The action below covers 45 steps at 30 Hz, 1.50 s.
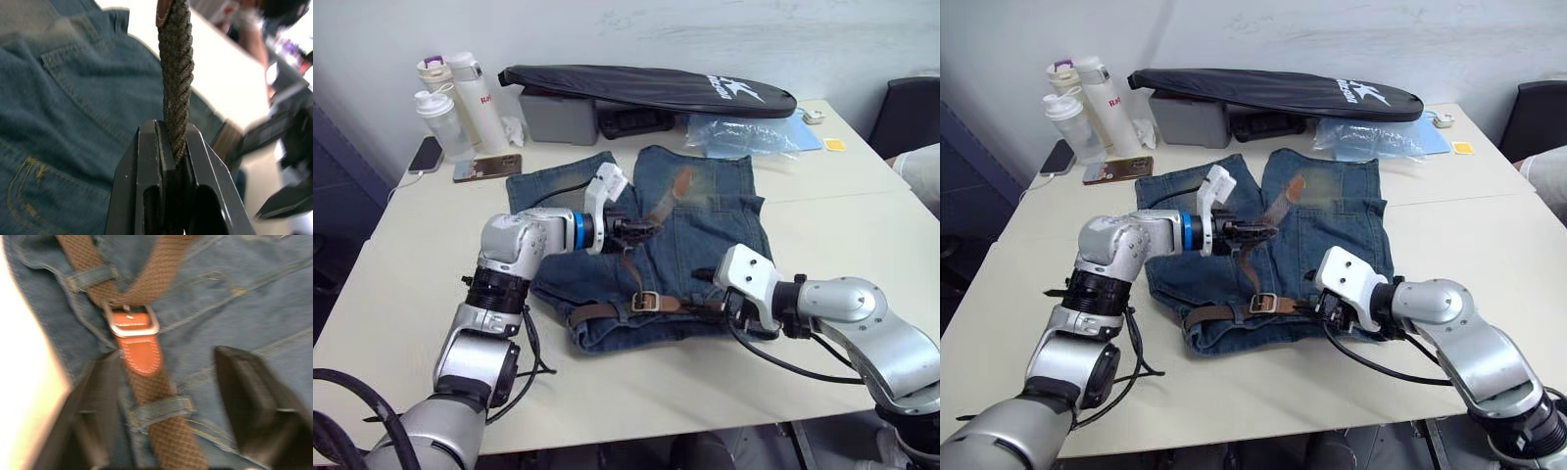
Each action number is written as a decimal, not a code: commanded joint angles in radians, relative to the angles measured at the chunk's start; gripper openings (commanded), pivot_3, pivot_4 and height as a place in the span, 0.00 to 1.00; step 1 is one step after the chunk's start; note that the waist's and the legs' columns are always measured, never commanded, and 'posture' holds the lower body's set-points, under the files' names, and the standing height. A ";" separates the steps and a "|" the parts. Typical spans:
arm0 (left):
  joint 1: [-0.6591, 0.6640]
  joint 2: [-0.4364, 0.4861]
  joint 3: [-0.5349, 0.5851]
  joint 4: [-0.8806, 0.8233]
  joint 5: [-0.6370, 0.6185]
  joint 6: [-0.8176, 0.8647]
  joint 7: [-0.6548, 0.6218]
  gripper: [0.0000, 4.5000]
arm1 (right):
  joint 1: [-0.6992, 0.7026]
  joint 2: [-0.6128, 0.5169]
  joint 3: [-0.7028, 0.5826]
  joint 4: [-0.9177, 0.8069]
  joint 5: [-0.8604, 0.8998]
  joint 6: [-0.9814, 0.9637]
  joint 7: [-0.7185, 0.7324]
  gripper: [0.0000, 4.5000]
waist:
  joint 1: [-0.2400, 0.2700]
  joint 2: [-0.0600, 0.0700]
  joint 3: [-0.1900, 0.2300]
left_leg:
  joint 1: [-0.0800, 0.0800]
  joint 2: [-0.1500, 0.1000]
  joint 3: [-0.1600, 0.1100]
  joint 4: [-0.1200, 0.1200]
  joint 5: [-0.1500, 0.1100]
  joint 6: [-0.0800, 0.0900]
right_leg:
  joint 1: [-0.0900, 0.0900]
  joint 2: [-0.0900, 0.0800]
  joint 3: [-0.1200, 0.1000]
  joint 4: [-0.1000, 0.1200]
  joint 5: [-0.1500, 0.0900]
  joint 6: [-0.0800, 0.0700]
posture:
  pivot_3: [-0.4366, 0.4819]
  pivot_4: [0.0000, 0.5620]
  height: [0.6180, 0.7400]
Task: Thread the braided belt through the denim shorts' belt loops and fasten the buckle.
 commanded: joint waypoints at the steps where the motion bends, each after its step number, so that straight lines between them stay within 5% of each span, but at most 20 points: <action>1: 0.001 0.018 -0.022 -0.044 0.043 -0.087 -0.042 0.00 | -0.012 -0.023 -0.009 -0.027 -0.036 -0.051 -0.010 0.91 | 0.001 0.000 0.000 | 0.000 0.000 0.000 0.000 0.000 0.000 | 0.000 0.000 0.000 0.000 0.000 0.000 | 0.48 0.27 0.03; 9: 0.020 0.058 -0.150 -0.122 0.189 -0.341 -0.151 0.00 | -0.213 -0.126 -0.004 0.146 -0.176 -0.267 0.034 0.91 | -0.001 0.001 0.000 | 0.000 0.000 0.001 0.001 0.000 0.001 | 0.000 0.000 0.000 0.001 0.000 0.000 | 0.48 0.27 0.03; 16: 0.026 0.087 -0.224 -0.113 0.334 -0.552 -0.188 0.00 | -0.250 -0.124 0.042 0.220 -0.238 -0.350 0.090 0.91 | -0.001 0.001 0.000 | -0.001 0.000 0.005 0.002 0.001 0.002 | -0.002 -0.001 0.000 0.003 0.000 0.000 | 0.48 0.27 0.03; 19: 0.025 0.079 -0.218 -0.102 0.349 -0.566 -0.194 0.00 | -0.245 -0.112 0.039 0.214 -0.229 -0.350 0.105 0.72 | -0.001 0.001 0.000 | -0.002 0.000 0.004 0.004 0.001 0.002 | -0.002 -0.001 0.000 0.004 0.000 0.000 | 0.48 0.27 0.03; 25: 0.016 0.062 -0.214 -0.067 0.371 -0.576 -0.199 0.00 | -0.235 -0.085 0.011 0.172 -0.185 -0.337 0.123 0.07 | -0.001 0.001 0.000 | -0.004 0.001 0.004 0.010 0.001 0.004 | -0.002 -0.001 0.000 0.005 0.000 0.000 | 0.48 0.27 0.03; 29: 0.015 0.051 -0.205 -0.056 0.372 -0.576 -0.208 0.00 | -0.231 -0.083 0.006 0.163 -0.182 -0.337 0.128 0.01 | -0.001 0.001 0.000 | -0.006 0.001 0.004 0.011 0.001 0.004 | -0.002 -0.001 -0.001 0.005 0.000 0.000 | 0.48 0.27 0.03; 37: 0.001 0.061 -0.146 -0.044 0.358 -0.530 -0.209 0.76 | -0.207 -0.093 -0.006 0.175 -0.197 -0.328 0.130 0.00 | -0.001 0.002 0.000 | -0.007 0.001 0.004 0.015 0.002 0.006 | -0.002 -0.001 0.000 0.006 0.000 0.000 | 0.48 0.27 0.03; 45: 0.001 0.061 -0.119 -0.042 0.349 -0.543 -0.217 0.76 | -0.198 -0.090 -0.005 0.179 -0.193 -0.319 0.133 0.00 | -0.001 0.002 0.000 | -0.008 0.001 0.004 0.015 0.002 0.006 | -0.003 -0.001 -0.001 0.007 0.000 0.000 | 0.48 0.27 0.03</action>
